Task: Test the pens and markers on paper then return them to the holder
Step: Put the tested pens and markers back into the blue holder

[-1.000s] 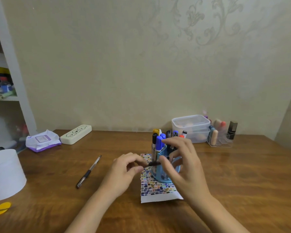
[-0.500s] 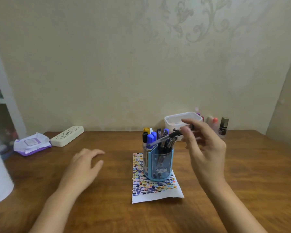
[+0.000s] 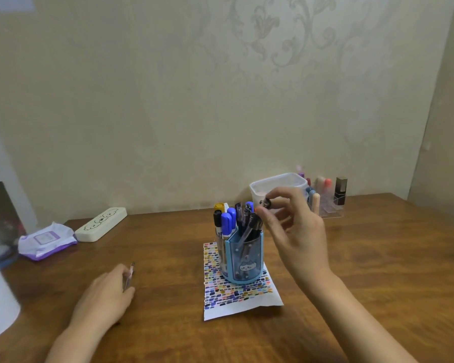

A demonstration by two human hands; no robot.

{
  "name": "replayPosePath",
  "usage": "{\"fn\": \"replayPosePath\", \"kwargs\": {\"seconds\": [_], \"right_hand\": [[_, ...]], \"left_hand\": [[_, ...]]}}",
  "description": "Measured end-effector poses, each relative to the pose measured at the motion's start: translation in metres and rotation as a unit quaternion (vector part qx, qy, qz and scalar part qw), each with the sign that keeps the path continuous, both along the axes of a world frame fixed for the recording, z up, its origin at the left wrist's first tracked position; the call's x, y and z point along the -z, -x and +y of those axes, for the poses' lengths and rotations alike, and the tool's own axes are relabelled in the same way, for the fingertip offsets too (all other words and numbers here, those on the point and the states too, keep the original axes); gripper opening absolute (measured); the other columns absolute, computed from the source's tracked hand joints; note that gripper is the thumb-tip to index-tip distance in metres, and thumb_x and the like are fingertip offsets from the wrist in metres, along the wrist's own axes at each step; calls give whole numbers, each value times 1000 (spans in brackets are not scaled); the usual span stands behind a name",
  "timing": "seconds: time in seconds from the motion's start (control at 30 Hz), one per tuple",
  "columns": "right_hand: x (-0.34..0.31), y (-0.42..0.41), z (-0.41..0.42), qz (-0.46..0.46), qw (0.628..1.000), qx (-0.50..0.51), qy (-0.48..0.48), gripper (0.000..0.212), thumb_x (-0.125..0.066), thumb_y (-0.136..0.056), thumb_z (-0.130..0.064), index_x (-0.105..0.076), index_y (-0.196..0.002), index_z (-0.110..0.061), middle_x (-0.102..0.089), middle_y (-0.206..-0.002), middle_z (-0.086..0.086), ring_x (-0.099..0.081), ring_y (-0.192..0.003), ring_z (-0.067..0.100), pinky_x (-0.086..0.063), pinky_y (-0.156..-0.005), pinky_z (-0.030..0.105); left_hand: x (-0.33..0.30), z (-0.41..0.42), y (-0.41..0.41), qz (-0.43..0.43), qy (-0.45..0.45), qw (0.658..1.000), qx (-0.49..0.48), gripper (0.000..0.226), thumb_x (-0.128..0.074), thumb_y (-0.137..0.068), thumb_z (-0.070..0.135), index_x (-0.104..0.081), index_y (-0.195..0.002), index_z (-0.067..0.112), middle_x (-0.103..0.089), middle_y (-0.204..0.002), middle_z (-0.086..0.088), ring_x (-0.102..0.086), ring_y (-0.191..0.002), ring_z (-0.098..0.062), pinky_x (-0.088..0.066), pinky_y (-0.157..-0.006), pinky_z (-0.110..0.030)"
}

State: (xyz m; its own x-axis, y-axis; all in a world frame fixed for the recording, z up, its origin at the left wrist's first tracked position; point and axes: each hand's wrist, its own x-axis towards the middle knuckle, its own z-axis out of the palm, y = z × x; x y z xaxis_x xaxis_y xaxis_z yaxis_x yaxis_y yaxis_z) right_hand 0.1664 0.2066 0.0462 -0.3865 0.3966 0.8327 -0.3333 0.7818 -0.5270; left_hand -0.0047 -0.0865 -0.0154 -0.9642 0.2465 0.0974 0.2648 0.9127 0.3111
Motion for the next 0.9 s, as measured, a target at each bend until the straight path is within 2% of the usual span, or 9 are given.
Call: {"fn": "replayPosePath", "kwargs": {"seconds": [0.1, 0.2, 0.37, 0.47, 0.6, 0.67, 0.73, 0.8, 0.9], "right_hand": [[1, 4, -2, 1, 1000, 3, -4, 24, -72, -89, -37, -57, -107, -33, -68, -88, -21, -67, -70, 8, -57, -59, 36], [1, 7, -4, -3, 1000, 10, -21, 22, -72, -89, -34, -60, -107, -33, -64, -90, -26, -64, -68, 7, -54, -59, 30], [8, 12, -9, -36, 996, 28, -79, 20, -67, -91, -37, -63, -110, -31, -60, -103, -15, -59, -69, 9, -54, -57, 35], [15, 15, -11, -86, 988, 48, -119, 23, -65, -90, -39, -67, -112, -32, -56, -113, -13, -57, -71, 6, -54, -58, 31], [21, 17, -11, -131, 979, 57, -143, 34, -72, -89, -32, -65, -123, -37, -55, -122, -14, -46, -74, -3, -44, -60, 16], [22, 16, -12, -131, 979, 55, -148, 37, -72, -91, -29, -63, -126, -37, -55, -123, -15, -47, -75, -2, -46, -59, 17], [21, 12, -15, -120, 982, 51, -137, 39, -70, -92, -29, -60, -129, -37, -54, -121, -17, -49, -74, -2, -47, -59, 15], [19, 6, -19, -99, 986, 50, -123, 32, -67, -92, -33, -60, -123, -32, -54, -111, -15, -48, -71, -4, -38, -60, 4], [16, -1, -27, -74, 993, -13, -95, 19, -65, -92, -39, -62, -109, -30, -58, -89, -16, -53, -71, -6, -36, -61, 4]], "left_hand": [[1, 7, -4, 23, -18, 999, 19, 28, -61, -92, 26, -48, -116, 32, -60, -93, 11, -58, -95, -12, -49, -79, -32], [2, 17, -9, 47, -67, 995, 66, 21, -61, -93, 24, -53, -110, 34, -58, -85, 12, -56, -85, -3, -48, -74, -29], [-2, 34, -22, 86, -201, 967, 132, 21, -57, -97, 18, -59, -97, 39, -52, -92, 11, -61, -77, -5, -52, -73, -33], [-8, 43, -32, 115, -251, 944, 180, 24, -54, -98, 20, -59, -101, 43, -52, -92, 10, -57, -73, -1, -44, -67, -25], [-16, 51, -44, 110, -269, 931, 223, 27, -54, -99, 20, -59, -107, 45, -59, -86, 15, -54, -76, 5, -38, -63, -16], [-18, 54, -48, 95, -280, 927, 231, 31, -55, -98, 19, -59, -108, 48, -60, -87, 16, -55, -81, 6, -38, -64, -12], [-20, 55, -48, 77, -309, 918, 235, 37, -58, -97, 18, -60, -108, 54, -58, -96, 17, -56, -90, 2, -41, -72, -13], [-24, 57, -49, 55, -356, 898, 252, 38, -62, -95, 21, -61, -110, 56, -55, -99, 15, -57, -93, -8, -47, -78, -23], [-38, 65, -59, 8, -427, 849, 310, 36, -65, -84, 24, -68, -110, 48, -56, -92, 9, -59, -83, -19, -52, -70, -34]]}}
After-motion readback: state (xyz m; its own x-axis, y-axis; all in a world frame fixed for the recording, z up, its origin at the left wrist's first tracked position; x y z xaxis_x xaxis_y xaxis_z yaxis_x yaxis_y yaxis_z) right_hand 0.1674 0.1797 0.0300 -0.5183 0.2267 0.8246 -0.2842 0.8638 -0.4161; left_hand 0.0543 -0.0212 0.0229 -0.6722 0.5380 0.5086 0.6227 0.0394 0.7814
